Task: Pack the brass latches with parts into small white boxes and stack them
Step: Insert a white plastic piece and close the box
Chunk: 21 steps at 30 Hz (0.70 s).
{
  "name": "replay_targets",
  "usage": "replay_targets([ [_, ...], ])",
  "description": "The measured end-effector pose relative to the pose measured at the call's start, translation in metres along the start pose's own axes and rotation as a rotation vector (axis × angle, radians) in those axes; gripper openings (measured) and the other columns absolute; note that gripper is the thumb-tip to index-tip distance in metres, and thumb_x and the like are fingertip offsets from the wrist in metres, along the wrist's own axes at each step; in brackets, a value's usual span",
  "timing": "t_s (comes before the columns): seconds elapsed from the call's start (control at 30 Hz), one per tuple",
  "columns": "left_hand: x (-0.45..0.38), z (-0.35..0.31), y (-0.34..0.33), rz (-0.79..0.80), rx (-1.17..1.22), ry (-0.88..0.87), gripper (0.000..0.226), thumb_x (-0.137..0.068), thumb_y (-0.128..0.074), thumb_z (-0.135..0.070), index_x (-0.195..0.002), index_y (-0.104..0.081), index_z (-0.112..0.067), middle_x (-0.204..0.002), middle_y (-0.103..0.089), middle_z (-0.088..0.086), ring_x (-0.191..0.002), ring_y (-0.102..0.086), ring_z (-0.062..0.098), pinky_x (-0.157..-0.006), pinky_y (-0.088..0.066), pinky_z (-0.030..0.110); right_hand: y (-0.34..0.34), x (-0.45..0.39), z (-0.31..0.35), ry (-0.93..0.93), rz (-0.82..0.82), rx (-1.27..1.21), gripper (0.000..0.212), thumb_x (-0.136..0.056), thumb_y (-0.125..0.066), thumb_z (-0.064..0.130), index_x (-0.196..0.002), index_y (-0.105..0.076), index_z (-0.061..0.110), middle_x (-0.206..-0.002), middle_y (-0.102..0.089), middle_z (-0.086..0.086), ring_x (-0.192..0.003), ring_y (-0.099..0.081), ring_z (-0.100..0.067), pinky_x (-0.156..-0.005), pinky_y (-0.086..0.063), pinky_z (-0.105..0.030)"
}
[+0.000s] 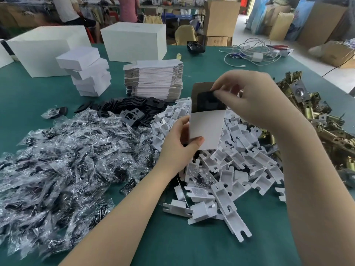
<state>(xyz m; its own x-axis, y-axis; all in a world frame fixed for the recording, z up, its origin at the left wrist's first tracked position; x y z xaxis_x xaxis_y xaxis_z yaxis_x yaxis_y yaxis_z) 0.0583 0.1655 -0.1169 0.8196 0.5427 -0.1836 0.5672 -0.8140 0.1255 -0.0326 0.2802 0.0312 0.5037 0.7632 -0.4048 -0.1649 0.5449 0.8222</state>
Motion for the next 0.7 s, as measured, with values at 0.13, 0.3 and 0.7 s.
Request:
replay_targets([
  [0.13,-0.001,0.000,0.000,0.003,0.001,-0.010,0.054,-0.090,-0.069,-0.004,-0.136,-0.048,-0.022,-0.121,-0.066,-0.006,-0.111,-0.064,0.007,-0.098,-0.053,0.033,0.011,0.003,-0.012,-0.201,-0.149,-0.472,0.010,-0.098,-0.056,0.020,-0.094,-0.058,0.028,-0.078,-0.074,0.003,-0.060,-0.063,-0.008,-0.052,-0.049,-0.021],
  [0.3,0.000,0.000,0.000,0.000,-0.017,-0.015,0.055,-0.091,-0.069,-0.007,-0.137,-0.047,-0.024,-0.122,-0.065,-0.009,-0.110,-0.063,0.001,-0.095,-0.053,0.025,-0.004,0.008,-0.031,-0.580,-0.183,-1.138,0.004,-0.099,-0.058,0.022,-0.097,-0.061,0.021,-0.092,-0.065,-0.008,-0.071,-0.074,-0.023,-0.052,-0.055,-0.024],
  [0.7,0.000,0.000,0.001,-0.010,-0.019,-0.024,0.053,-0.090,-0.069,-0.006,-0.130,-0.045,-0.032,-0.118,-0.064,-0.016,-0.105,-0.062,-0.007,-0.086,-0.051,0.012,-0.032,0.000,-0.034,-0.712,-0.199,-1.697,0.029,-0.101,-0.050,0.040,-0.098,-0.069,0.018,-0.091,-0.073,-0.012,-0.055,-0.060,-0.012,-0.046,-0.047,-0.019],
])
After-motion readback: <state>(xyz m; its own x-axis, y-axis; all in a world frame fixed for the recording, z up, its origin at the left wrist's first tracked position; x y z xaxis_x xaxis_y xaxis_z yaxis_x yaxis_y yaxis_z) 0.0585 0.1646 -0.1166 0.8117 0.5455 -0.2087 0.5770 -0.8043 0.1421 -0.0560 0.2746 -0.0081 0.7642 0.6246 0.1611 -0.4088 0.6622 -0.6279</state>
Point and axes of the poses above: each hand's wrist, its own x-axis away from the middle knuckle, its own y-axis out of the back of the hand, z = x × y, the point moved 6 cm from there along -x, towards the middle knuckle
